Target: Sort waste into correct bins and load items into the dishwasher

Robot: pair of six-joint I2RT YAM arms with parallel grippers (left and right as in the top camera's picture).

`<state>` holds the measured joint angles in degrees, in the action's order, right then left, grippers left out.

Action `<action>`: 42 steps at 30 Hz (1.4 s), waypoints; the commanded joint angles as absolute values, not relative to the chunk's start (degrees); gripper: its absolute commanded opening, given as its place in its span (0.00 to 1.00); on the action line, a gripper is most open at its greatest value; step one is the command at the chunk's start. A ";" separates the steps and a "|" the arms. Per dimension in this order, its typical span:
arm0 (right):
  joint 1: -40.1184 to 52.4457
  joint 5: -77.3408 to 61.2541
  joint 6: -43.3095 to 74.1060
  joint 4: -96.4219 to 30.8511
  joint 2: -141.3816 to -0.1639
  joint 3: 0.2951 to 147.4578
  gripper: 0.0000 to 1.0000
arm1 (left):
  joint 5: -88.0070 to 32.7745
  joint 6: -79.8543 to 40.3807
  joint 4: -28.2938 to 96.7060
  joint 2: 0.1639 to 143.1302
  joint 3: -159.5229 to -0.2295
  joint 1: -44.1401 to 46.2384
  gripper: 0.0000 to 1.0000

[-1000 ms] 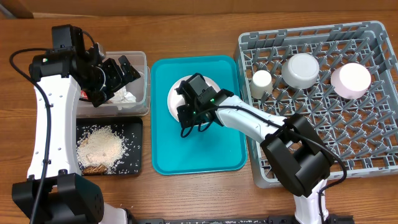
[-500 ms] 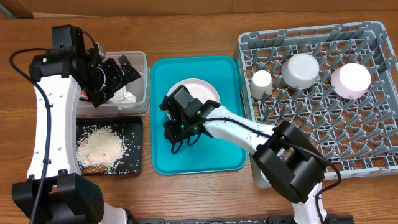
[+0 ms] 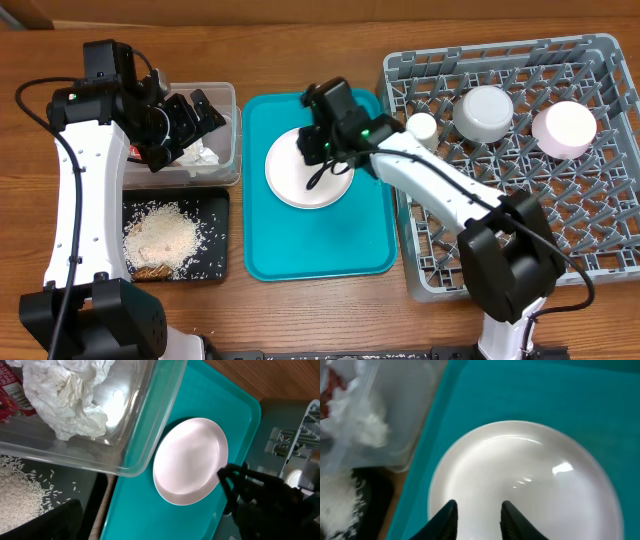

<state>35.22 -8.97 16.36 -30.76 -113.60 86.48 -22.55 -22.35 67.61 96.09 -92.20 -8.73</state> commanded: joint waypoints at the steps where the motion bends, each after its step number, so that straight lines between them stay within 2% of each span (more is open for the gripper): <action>1: 34.09 -3.49 15.07 -31.77 -112.62 87.15 0.34 | -23.40 -22.70 67.46 94.48 -93.60 -8.60 1.00; 9: 34.00 -1.41 8.51 -32.32 -113.30 85.43 0.41 | -23.40 -22.72 67.46 94.48 -93.60 -8.60 1.00; 19: 33.93 4.25 8.49 -30.50 -118.93 85.43 0.44 | -23.40 -22.70 67.46 94.48 -93.60 -8.60 1.00; 25: 33.76 9.65 8.49 -28.34 -121.27 85.43 0.50 | -23.40 -22.72 67.46 94.48 -93.60 -8.60 1.00; 42: 33.61 11.99 5.91 -28.32 -121.45 86.46 0.55 | -21.41 -22.72 67.26 94.50 -93.60 -8.58 1.00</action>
